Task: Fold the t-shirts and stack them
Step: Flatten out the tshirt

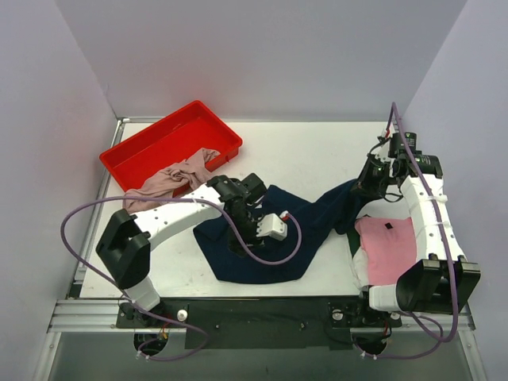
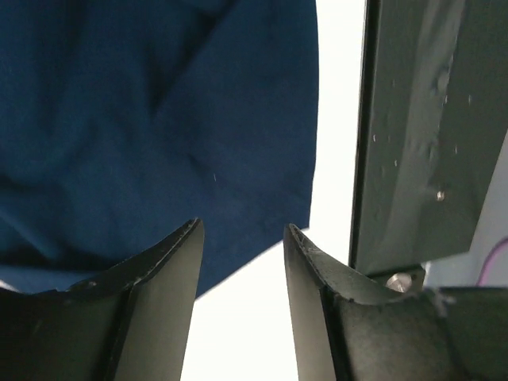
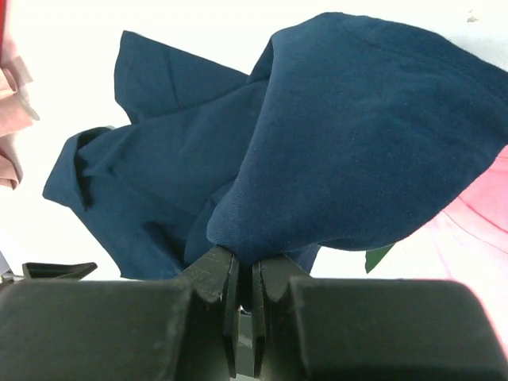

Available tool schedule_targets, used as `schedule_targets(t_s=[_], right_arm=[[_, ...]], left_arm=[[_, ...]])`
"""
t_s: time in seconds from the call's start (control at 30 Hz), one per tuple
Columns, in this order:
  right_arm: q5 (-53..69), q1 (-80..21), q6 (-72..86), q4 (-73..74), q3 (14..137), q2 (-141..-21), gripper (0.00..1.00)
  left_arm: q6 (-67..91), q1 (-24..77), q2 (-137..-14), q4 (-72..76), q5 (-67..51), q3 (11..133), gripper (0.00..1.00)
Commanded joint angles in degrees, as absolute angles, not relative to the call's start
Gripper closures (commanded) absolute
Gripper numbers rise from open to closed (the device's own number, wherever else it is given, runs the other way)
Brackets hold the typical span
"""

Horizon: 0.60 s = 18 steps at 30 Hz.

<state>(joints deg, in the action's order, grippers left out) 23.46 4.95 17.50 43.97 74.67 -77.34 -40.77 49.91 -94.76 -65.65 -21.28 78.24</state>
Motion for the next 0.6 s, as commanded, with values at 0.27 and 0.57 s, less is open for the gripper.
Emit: schedule_targets(t_s=[0.27,0.57], right_arm=[[23.03,4.75,16.7,43.51,69.0,-72.16,1.0],[23.56,4.75,16.53,43.15,66.1,-70.66,1.0]], left_arm=[[-55.88,51.15,-103.88,-48.78,-34.45,75.5,0.08],[-56.42,51.68,-108.37,-47.99,-32.78,75.5,0.12]])
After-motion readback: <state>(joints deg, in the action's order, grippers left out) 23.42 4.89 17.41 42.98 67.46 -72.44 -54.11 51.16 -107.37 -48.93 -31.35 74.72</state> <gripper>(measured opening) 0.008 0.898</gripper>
